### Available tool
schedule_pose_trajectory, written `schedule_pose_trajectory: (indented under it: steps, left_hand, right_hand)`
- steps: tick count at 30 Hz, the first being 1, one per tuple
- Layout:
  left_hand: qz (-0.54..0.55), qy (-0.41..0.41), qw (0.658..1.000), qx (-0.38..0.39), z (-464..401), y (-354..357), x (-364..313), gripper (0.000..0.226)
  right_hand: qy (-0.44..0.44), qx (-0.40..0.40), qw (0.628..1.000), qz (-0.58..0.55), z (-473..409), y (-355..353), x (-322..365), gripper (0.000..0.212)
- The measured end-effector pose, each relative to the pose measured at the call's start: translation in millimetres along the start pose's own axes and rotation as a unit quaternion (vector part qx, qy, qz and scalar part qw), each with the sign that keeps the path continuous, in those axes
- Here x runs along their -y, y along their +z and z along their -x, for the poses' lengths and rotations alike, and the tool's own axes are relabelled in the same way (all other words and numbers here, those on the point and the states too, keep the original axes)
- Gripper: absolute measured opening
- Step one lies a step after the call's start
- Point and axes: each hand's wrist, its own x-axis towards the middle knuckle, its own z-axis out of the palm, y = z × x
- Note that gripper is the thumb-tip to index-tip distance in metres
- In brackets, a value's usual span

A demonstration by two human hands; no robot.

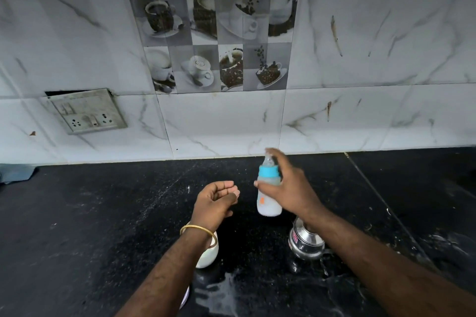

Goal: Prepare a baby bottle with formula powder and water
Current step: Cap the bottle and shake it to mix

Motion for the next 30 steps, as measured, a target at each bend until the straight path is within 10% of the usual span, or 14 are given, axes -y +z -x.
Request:
schedule_pose_trajectory:
  steps: [4, 9, 14, 19, 24, 30]
  left_hand:
    - [0.003, -0.001, 1.0, -0.006, -1, 0, 2, 0.022]
    - [0.001, 0.0, 1.0, 0.003, 0, 5, 2, 0.02]
    - [0.0, -0.002, 1.0, -0.008, 0, 2, 5, 0.022]
    - [-0.006, -0.005, 1.0, 0.006, 3, 2, 7, 0.022]
    - [-0.004, -0.006, 1.0, -0.005, 2, -1, 8, 0.021]
    - [-0.009, -0.006, 1.0, 0.006, 4, -1, 2, 0.021]
  right_hand:
    - [-0.051, -0.275, 0.94, -0.194, -21, -18, 29, 0.084]
    - [-0.009, 0.033, 0.998, 0.058, 5, 3, -1, 0.084]
    - [-0.059, -0.266, 0.948, -0.163, -24, -19, 29, 0.081]
    - [0.011, 0.01, 1.0, 0.022, -3, 1, 2, 0.084]
    - [-0.048, -0.33, 0.919, -0.208, -33, -31, 28, 0.081]
    - [0.0, -0.025, 0.999, 0.028, -5, 4, -4, 0.081]
